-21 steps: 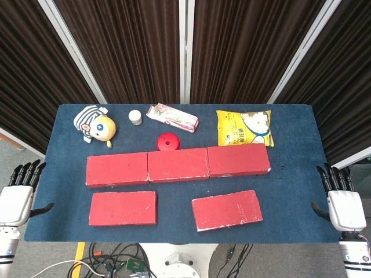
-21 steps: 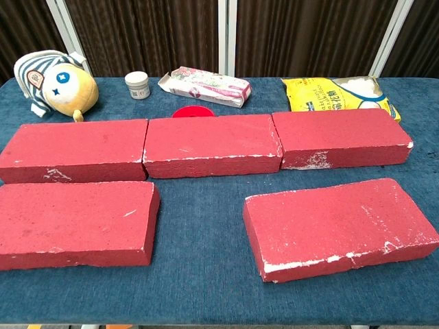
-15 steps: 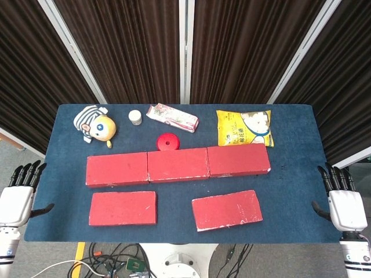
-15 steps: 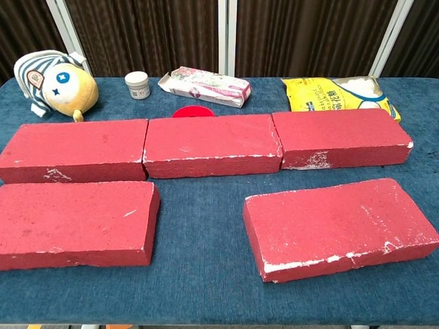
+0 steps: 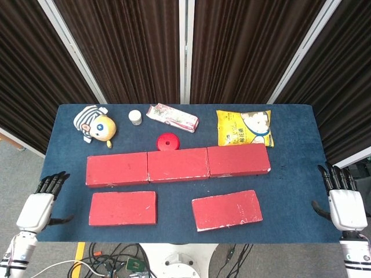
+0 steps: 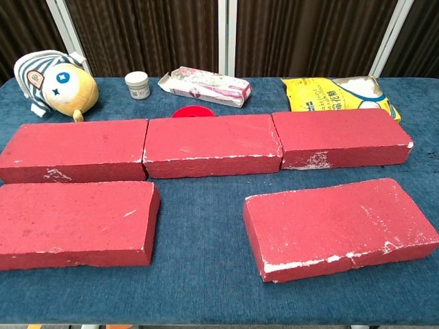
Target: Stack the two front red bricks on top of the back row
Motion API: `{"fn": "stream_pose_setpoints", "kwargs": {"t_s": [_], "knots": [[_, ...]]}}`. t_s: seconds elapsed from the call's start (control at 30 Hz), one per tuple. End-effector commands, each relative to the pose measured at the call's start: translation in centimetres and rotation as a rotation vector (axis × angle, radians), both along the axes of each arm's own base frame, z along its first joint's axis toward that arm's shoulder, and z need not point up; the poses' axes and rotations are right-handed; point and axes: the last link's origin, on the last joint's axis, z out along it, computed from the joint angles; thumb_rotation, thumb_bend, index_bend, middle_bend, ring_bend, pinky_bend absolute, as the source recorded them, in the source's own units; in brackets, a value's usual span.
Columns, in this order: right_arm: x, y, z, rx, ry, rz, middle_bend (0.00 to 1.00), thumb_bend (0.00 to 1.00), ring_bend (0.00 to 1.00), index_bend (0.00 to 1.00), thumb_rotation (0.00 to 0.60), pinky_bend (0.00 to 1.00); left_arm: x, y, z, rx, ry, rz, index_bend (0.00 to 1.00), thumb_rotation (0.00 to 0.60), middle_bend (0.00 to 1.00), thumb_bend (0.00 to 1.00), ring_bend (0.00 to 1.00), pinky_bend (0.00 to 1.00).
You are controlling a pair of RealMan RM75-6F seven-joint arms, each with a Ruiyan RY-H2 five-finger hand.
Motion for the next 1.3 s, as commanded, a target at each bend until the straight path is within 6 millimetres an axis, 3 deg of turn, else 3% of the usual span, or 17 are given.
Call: {"fn": "stream_pose_setpoints", "kwargs": {"t_s": [0.03, 0.5, 1.0, 1.3], "knots": [[0.1, -0.1, 0.1, -0.003, 0.003, 0.002, 0.00, 0.16, 0.00, 0.00, 0.600, 0.00, 1.5, 0.0, -1.9, -0.090, -0.029, -0.029, 0.04, 0.600, 0.02, 0.00, 0.00, 0.02], [0.0, -0.2, 1.0, -0.015, 0.022, -0.003, 0.00, 0.16, 0.00, 0.00, 0.600, 0.00, 4.6, 1.5, -8.5, -0.274, -0.070, -0.097, 0.04, 0.600, 0.02, 0.00, 0.00, 0.00], [-0.5, -0.3, 0.9, -0.007, 0.013, -0.013, 0.00, 0.16, 0.00, 0.00, 0.600, 0.00, 4.1, 1.7, -11.9, -0.374, -0.034, -0.054, 0.03, 0.600, 0.01, 0.00, 0.00, 0.00], [-0.5, -0.4, 1.0, -0.011, 0.009, -0.008, 0.00, 0.17, 0.00, 0.00, 0.600, 0.00, 3.7, 2.2, -12.4, -0.356, -0.031, -0.052, 0.03, 0.600, 0.01, 0.00, 0.00, 0.00]]}}
